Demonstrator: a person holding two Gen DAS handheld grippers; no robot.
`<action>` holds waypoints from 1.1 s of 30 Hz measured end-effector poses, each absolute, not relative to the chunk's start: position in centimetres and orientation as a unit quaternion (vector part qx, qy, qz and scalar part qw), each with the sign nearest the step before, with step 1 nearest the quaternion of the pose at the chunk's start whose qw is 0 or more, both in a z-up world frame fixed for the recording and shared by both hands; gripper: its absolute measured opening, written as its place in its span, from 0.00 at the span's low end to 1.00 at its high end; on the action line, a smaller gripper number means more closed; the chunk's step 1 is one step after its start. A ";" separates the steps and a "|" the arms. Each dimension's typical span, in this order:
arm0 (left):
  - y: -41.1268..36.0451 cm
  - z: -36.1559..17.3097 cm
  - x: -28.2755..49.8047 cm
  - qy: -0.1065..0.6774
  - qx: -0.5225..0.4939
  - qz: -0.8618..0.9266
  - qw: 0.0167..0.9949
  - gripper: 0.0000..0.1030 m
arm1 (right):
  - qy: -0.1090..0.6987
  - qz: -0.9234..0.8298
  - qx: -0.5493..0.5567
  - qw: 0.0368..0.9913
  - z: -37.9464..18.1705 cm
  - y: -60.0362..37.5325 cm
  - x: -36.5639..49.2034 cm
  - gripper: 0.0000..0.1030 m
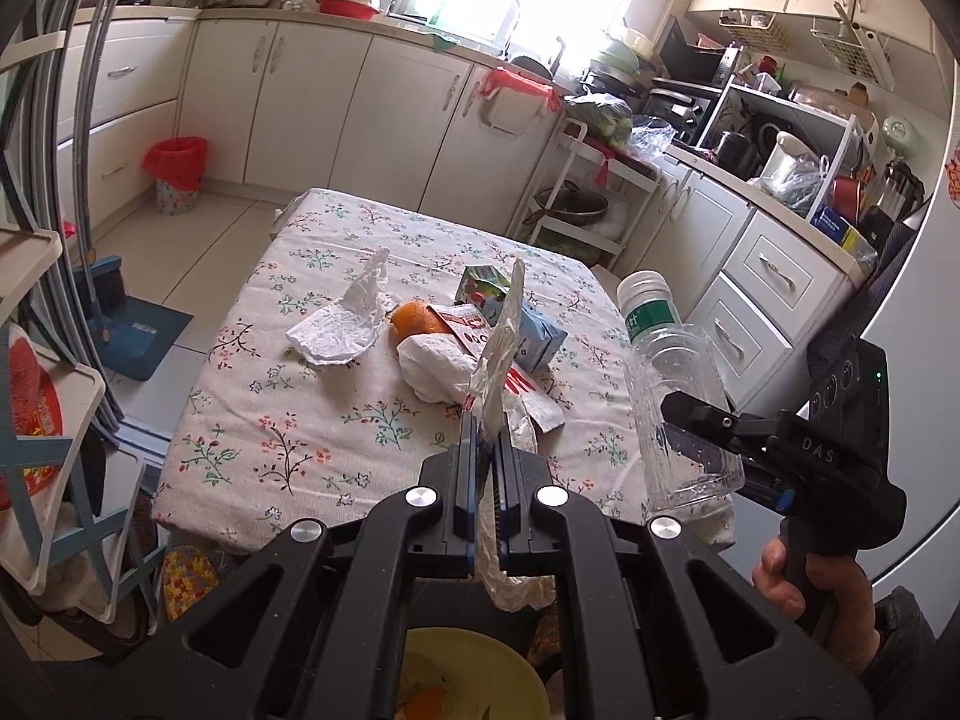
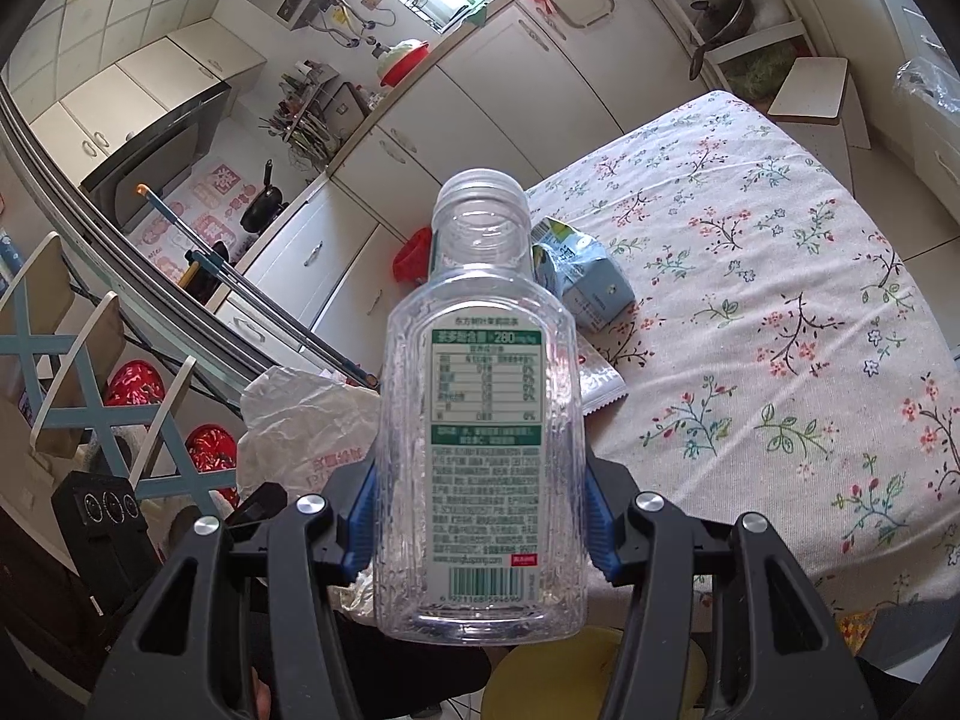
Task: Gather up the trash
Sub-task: 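Lower the wrapper and clear bottle into the yellow bowl and open both tools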
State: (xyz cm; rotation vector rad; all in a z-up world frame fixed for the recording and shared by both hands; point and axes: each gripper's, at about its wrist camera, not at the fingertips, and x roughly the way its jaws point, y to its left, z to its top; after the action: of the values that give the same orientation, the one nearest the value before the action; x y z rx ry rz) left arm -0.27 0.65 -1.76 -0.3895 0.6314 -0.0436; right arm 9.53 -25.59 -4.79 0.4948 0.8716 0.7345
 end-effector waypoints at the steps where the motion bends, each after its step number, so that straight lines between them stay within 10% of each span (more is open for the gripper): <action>1: 0.6 -1.7 -0.4 0.309 -0.188 -0.021 0.932 0.04 | 0.408 0.344 0.231 0.813 -4.8 -25.6 9.4 0.53; 33: -4.6 -6.3 -7.8 0.407 -0.150 -0.043 0.900 0.04 | 0.501 0.359 0.195 0.763 -9.5 -23.6 0.3 0.53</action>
State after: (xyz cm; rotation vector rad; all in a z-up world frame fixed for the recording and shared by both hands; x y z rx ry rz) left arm -7.78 -4.58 -6.34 -0.3112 0.8432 -0.0886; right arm 0.30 -23.58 -9.54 0.4230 1.0895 0.7805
